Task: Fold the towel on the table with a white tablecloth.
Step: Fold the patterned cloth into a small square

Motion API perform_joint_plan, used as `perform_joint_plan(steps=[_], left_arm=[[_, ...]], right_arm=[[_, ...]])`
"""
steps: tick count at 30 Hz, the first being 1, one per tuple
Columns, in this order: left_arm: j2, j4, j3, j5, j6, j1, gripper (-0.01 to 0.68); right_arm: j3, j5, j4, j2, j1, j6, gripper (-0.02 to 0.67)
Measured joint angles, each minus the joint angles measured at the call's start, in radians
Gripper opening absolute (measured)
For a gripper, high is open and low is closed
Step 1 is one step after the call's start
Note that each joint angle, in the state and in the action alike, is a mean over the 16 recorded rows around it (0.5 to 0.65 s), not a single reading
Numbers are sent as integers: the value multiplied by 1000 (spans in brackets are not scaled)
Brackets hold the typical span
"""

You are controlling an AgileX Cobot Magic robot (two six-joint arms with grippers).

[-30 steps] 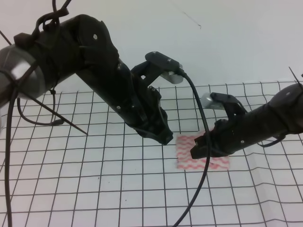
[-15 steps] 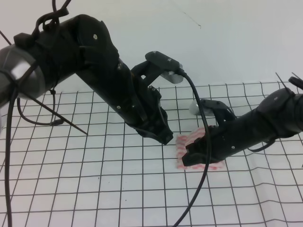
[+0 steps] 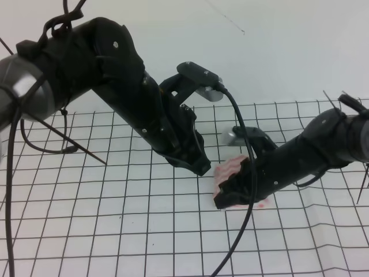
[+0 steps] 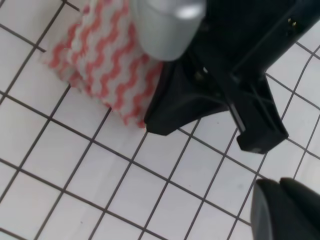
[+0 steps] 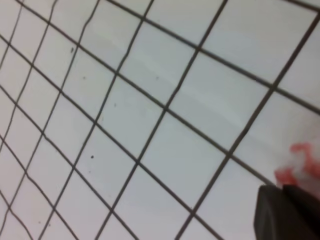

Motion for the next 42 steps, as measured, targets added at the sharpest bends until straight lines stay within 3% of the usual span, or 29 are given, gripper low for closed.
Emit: perform_joint_plan(steps=[7, 22, 37, 42], left_arm=[[1, 0, 0, 0, 1, 0, -2], [3, 25, 0, -52, 10, 1, -2], [94, -4, 0, -186, 51, 2, -2], [134, -43, -1, -197, 83, 2, -2]], right_arm=[[-1, 8, -11, 13, 4, 13, 29], [-1, -9, -58, -118, -47, 18, 216], [-1, -96, -137, -77, -104, 41, 27], [-1, -117, -146, -47, -104, 40, 5]])
